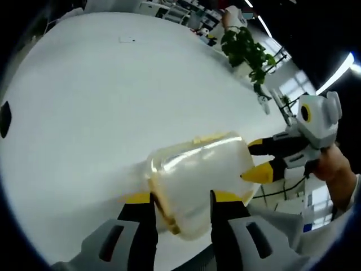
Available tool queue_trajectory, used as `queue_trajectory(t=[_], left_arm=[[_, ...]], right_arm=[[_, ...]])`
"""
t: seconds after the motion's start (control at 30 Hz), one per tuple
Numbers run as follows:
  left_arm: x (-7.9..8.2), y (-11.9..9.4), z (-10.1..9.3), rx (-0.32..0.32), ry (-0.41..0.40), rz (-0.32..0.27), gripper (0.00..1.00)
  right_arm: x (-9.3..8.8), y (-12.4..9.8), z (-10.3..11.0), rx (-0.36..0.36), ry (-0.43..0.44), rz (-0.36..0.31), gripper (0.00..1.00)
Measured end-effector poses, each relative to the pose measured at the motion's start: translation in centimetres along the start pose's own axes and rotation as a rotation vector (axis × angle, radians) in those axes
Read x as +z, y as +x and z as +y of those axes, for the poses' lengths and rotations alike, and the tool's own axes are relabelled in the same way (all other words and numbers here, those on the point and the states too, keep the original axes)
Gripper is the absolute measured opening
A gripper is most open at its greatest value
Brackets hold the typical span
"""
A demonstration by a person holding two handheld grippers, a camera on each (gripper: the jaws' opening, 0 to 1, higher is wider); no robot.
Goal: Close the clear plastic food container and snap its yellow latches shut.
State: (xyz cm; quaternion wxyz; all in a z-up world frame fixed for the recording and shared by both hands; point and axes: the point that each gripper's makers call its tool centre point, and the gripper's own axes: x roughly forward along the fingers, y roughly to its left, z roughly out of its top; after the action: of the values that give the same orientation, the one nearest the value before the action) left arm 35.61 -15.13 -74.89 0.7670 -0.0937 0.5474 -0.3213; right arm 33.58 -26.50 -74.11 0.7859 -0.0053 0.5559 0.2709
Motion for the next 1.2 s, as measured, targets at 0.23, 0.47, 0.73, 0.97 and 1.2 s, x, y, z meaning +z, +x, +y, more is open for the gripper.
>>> queue_trajectory(t=[0.23, 0.47, 0.73, 0.97, 1.2], left_arm=[[0.1, -0.2, -0.2, 0.004, -0.020, -0.021, 0.35], [0.1, -0.1, -0.2, 0.007, -0.020, -0.023, 0.34], [0.0, -0.5, 0.1, -0.020, -0.018, -0.034, 0.37], [-0.1, -1.2, 0.4, -0.033, 0.015, -0.060, 0.38], [0.6, -2.2, 0.9, -0.041, 0.012, -0.100, 0.35]], right_arm=[[-0.1, 0.1, -0.1, 0.029, 0.031, 0.018, 0.34], [0.0, 0.1, -0.2, 0.049, 0.025, 0.021, 0.29], [0.3, 0.0, -0.5, 0.070, 0.006, -0.037, 0.36], [-0.2, -0.4, -0.3, 0.058, -0.092, -0.020, 0.43], [0.5, -1.8, -1.2, 0.072, -0.023, -0.076, 0.35]])
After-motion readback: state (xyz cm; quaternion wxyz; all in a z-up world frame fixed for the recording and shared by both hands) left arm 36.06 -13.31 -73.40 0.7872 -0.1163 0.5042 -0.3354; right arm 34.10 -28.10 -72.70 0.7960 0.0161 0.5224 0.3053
